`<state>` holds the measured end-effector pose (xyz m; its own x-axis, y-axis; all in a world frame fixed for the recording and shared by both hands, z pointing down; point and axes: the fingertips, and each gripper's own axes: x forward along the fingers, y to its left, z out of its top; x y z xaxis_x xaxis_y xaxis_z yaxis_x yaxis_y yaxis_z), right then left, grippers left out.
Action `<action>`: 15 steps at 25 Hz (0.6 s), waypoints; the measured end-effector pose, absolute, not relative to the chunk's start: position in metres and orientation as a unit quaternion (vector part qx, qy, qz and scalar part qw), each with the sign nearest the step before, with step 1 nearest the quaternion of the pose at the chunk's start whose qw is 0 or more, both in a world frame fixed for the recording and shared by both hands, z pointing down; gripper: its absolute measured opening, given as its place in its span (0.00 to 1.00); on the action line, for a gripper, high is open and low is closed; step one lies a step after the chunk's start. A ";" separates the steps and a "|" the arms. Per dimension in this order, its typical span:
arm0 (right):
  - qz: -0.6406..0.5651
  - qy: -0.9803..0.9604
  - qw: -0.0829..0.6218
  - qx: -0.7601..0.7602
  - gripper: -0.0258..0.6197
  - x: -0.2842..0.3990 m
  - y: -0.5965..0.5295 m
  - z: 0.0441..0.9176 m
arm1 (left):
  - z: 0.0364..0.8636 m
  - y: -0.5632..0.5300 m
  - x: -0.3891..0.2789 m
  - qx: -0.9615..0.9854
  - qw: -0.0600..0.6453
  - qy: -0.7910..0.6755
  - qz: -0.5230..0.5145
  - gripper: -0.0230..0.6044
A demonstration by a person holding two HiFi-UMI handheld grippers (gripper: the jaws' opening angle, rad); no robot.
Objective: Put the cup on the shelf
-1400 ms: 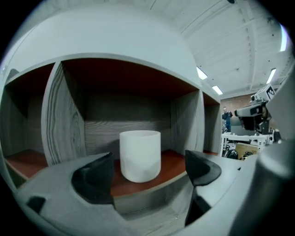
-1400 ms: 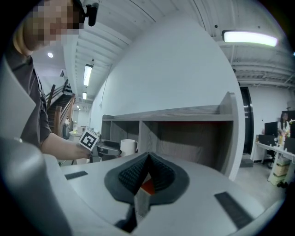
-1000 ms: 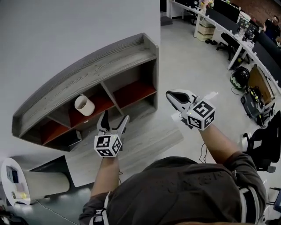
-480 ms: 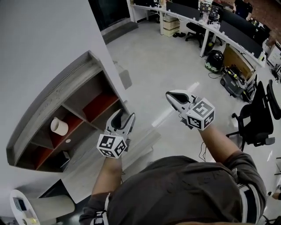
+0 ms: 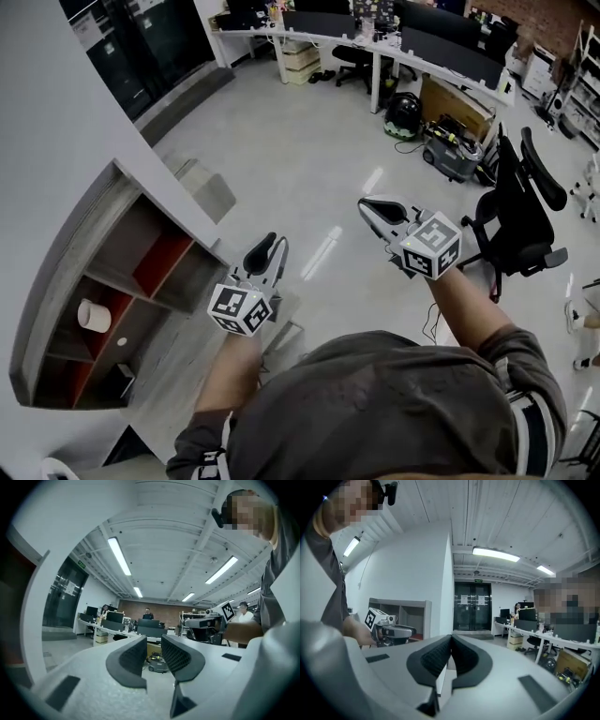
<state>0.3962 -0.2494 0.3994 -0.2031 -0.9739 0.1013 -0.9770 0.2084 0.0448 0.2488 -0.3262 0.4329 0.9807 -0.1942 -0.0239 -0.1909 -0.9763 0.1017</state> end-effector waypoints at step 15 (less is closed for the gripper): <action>0.038 -0.716 0.045 0.695 0.03 0.488 -0.157 0.422 | 0.442 -0.253 0.347 0.998 0.059 -0.005 0.005 0.04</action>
